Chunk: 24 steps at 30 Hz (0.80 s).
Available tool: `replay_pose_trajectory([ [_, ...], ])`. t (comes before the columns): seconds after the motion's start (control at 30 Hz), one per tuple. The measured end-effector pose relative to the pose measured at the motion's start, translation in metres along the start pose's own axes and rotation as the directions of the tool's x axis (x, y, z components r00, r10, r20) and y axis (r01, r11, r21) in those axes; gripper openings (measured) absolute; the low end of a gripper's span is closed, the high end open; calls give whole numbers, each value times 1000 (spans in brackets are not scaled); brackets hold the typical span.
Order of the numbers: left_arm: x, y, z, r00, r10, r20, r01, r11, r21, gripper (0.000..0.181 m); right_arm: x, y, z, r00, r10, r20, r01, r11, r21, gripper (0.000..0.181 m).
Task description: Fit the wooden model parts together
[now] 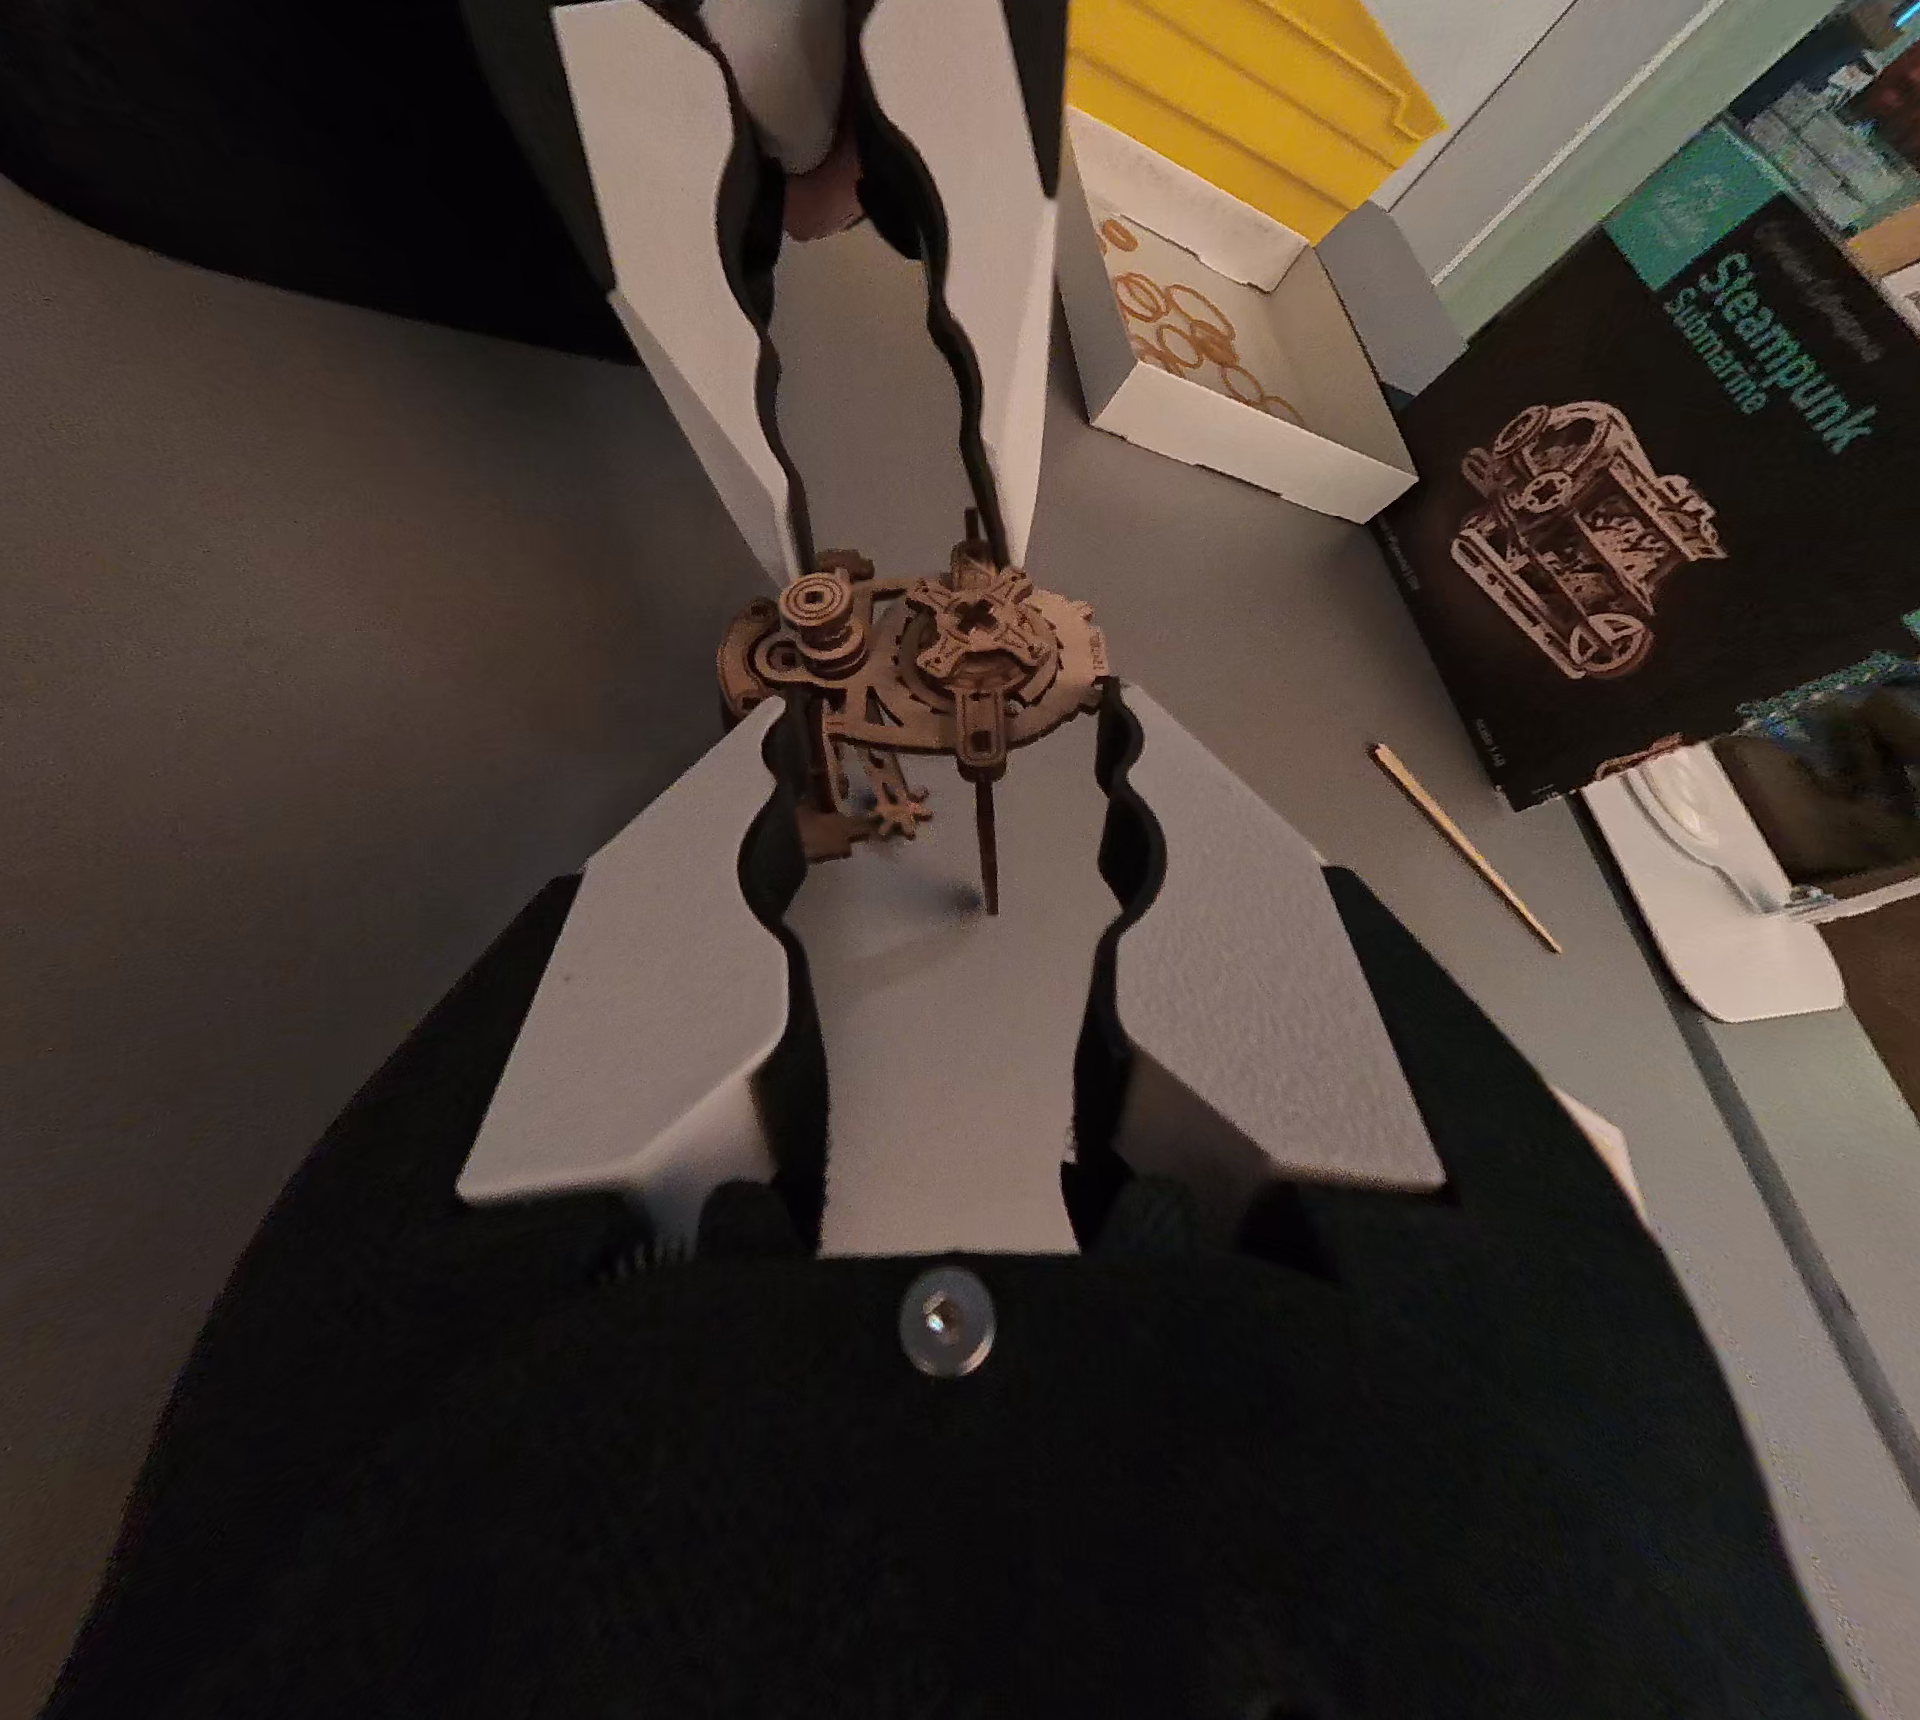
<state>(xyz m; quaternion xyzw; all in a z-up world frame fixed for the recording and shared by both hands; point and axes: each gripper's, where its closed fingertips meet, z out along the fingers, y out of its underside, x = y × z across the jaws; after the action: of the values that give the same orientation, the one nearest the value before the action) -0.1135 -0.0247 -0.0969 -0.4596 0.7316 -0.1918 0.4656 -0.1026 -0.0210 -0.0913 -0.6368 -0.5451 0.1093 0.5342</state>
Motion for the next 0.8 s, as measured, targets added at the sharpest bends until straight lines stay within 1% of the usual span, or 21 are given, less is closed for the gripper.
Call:
replay_pose_trajectory([
  [0.1, -10, -9, -8, 998, -26, 57, 23, 998, 57, 36, 13, -1, -6, 988, 151, 12, -151, 987, 49, 55],
  [0.13, -16, -14, -13, 995, -50, 82, 42, 995, 95, 38, 18, -2, -9, 975, 219, 32, -221, 973, 73, 55],
  [0.17, -21, -19, -19, 993, -90, 78, 79, 988, 135, 37, 21, -4, -13, 955, 290, 68, -296, 949, 106, 55],
  [0.23, -29, -22, -25, 978, -201, 51, 190, 967, 170, 36, 27, -14, -20, 899, 413, 148, -435, 883, 179, 55],
  [0.27, -30, -22, -26, 970, -241, 24, 233, 955, 181, 36, 28, -16, -22, 861, 469, 197, -503, 843, 192, 55],
  [0.33, -35, -22, -28, 955, -298, 13, 289, 936, 199, 36, 31, -17, -24, 779, 566, 270, -620, 759, 196, 55],
  [0.4, -36, -25, -30, 928, -371, -34, 369, 902, 225, 34, 31, -17, -24, 704, 625, 337, -701, 689, 184, 55],
  [0.43, -34, -26, -29, 910, -406, -79, 413, 883, 223, 32, 32, -17, -24, 674, 648, 354, -729, 659, 183, 55],
  [0.47, -34, -25, -28, 892, -441, -98, 452, 866, 213, 28, 33, -16, -23, 647, 671, 363, -754, 632, 178, 55],
  [0.57, -36, -24, -29, 857, -498, -132, 515, 831, 210, 24, 36, -15, -23, 584, 710, 394, -805, 568, 169, 55],
  [0.6, -37, -25, -30, 851, -507, -137, 525, 822, 218, 23, 38, -13, -23, 552, 732, 400, -828, 536, 163, 55],
  [0.67, -38, -26, -32, 840, -521, -154, 543, 811, 217, 24, 42, -11, -23, 455, 776, 436, -887, 437, 148, 55],
  [0.73, -33, -29, -33, 834, -519, -186, 550, 808, 211, 25, 46, -5, -22, 332, 819, 467, -942, 314, 118, 55],
  [0.8, -31, -28, -30, 848, -502, -171, 529, 826, 196, 29, 47, -1, -21, 205, 840, 502, -978, 195, 72, 55],
])
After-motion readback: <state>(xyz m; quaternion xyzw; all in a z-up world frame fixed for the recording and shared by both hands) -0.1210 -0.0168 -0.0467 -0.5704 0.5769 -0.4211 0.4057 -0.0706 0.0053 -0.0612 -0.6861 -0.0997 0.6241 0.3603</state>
